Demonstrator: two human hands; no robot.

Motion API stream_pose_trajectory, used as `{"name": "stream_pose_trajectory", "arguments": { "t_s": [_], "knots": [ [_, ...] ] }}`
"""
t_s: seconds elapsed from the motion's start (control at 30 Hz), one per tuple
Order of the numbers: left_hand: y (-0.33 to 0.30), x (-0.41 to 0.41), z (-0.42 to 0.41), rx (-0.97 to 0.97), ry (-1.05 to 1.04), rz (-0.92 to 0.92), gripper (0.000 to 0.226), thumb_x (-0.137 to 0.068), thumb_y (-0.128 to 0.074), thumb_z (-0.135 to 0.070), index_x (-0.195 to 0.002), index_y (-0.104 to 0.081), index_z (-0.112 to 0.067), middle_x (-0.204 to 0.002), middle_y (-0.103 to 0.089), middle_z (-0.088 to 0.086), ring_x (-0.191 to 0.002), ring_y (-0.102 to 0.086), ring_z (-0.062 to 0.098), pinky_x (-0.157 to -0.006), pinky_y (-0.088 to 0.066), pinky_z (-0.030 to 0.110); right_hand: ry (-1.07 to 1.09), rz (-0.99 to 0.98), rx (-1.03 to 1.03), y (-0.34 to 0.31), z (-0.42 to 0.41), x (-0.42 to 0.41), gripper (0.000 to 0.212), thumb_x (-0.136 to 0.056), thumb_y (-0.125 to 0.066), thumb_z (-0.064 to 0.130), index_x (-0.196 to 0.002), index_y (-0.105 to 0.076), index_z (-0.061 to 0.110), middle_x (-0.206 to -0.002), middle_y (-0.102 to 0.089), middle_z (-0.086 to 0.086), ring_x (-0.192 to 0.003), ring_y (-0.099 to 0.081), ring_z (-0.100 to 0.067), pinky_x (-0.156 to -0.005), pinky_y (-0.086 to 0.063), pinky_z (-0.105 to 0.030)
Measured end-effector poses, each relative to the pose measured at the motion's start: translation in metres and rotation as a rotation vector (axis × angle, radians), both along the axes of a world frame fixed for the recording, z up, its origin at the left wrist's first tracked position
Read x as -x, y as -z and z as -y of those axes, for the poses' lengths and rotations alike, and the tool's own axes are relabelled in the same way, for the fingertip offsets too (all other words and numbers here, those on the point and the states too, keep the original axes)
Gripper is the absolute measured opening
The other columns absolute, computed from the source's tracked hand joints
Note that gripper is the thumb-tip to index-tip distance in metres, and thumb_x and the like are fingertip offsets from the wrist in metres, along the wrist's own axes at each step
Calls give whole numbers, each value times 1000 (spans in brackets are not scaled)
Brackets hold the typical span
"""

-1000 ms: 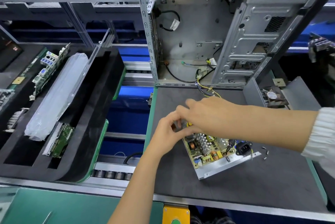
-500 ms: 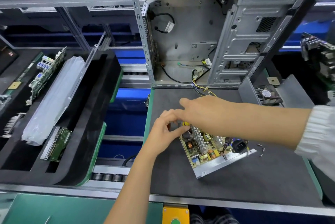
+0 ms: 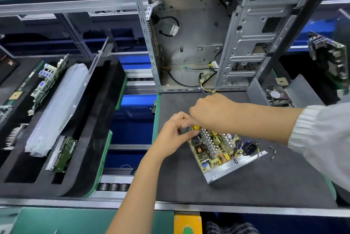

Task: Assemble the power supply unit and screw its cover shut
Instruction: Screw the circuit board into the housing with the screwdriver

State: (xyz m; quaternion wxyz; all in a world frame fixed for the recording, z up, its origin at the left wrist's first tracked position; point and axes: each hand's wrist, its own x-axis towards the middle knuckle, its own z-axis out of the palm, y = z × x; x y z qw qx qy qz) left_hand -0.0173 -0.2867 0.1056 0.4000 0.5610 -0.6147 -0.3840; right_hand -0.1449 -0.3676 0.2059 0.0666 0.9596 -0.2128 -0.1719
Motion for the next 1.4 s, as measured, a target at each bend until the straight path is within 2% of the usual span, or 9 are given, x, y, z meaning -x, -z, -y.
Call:
{"name": "stream_pose_trajectory", "arguments": {
  "t_s": [0.1, 0.23, 0.4, 0.5, 0.63, 0.83, 1.0, 1.17, 1.4],
  "knots": [
    [-2, -3, -2, -2, -29, 7, 24, -89, -71, -18, -99, -67, -39, -95, -57, -28, -92, -50, -1, -77, -39, 13, -53, 20, -55, 6, 0, 4, 30, -92, -56, 32, -112, -42, 14, -78, -34, 0, -82, -59, -29, -45, -21, -29],
    [-4, 2, -4, -21, -121, 19, 31, -85, -75, -17, -91, -58, -43, -81, -51, -18, -72, -45, 4, -67, -37, 20, -108, 27, 55, 4, -1, 6, 32, -85, -58, 10, -115, -48, 14, -71, -39, 1, -84, -63, -29, -42, -18, -27],
    [-11, 14, -8, -31, -183, 24, 28, -82, -75, -6, -102, -62, -20, -90, -63, 1, -82, -55, 11, -78, -47, 33, -166, -147, 141, -3, -14, 2, 15, -93, -53, 19, -107, -58, 17, -108, -59, -2, -100, -61, -24, -58, -32, -28],
    [-23, 23, -11, 33, -244, -6, 30, -83, -74, -3, -104, -62, -21, -90, -65, -6, -87, -58, 9, -85, -45, 26, -168, -36, 181, -18, -12, 10, 12, -93, -53, 24, -103, -57, 20, -99, -60, 0, -92, -62, -22, -56, -28, -29],
    [-49, 45, -5, 183, -237, 47, 37, -85, -74, -13, -120, -62, -18, -109, -69, -9, -109, -62, 8, -94, -43, 17, 20, 195, -39, -42, 17, 70, 29, -88, -55, 37, -68, -50, 18, -62, -42, 4, -57, -47, -17, -46, -25, -24],
    [-57, 113, 27, 128, -135, 181, 13, -87, -71, -7, -99, -75, -9, -89, -70, -2, -89, -63, 7, -80, -45, 16, 303, 232, -588, -13, 39, 165, 17, -94, -48, 30, -97, -48, 13, -75, -68, 1, -55, -62, -13, -56, -49, -33],
    [-49, 157, 51, 154, -68, 274, 18, -87, -71, -9, -104, -75, -11, -96, -69, 3, -90, -60, 7, -81, -44, 14, 412, 264, -405, 37, 45, 205, 23, -91, -55, 33, -76, -42, 22, -68, -43, 5, -63, -45, -18, -53, -33, -32],
    [-37, 161, 49, 177, -392, 206, 21, -90, -68, -10, -110, -69, -17, -108, -66, -4, -101, -61, 9, -93, -45, 19, 638, 502, -637, 70, 59, 246, 12, -87, -63, 26, -84, -65, 15, -66, -54, 3, -59, -62, -17, -66, -50, -33],
    [-12, 157, 19, -25, -558, 56, 15, -92, -65, -9, -98, -71, -21, -97, -70, -5, -85, -62, 8, -74, -49, 20, 669, 591, -453, 126, 49, 228, 17, -86, -65, 31, -75, -57, 22, -81, -58, 3, -69, -57, -21, -62, -44, -31]
  ]
}}
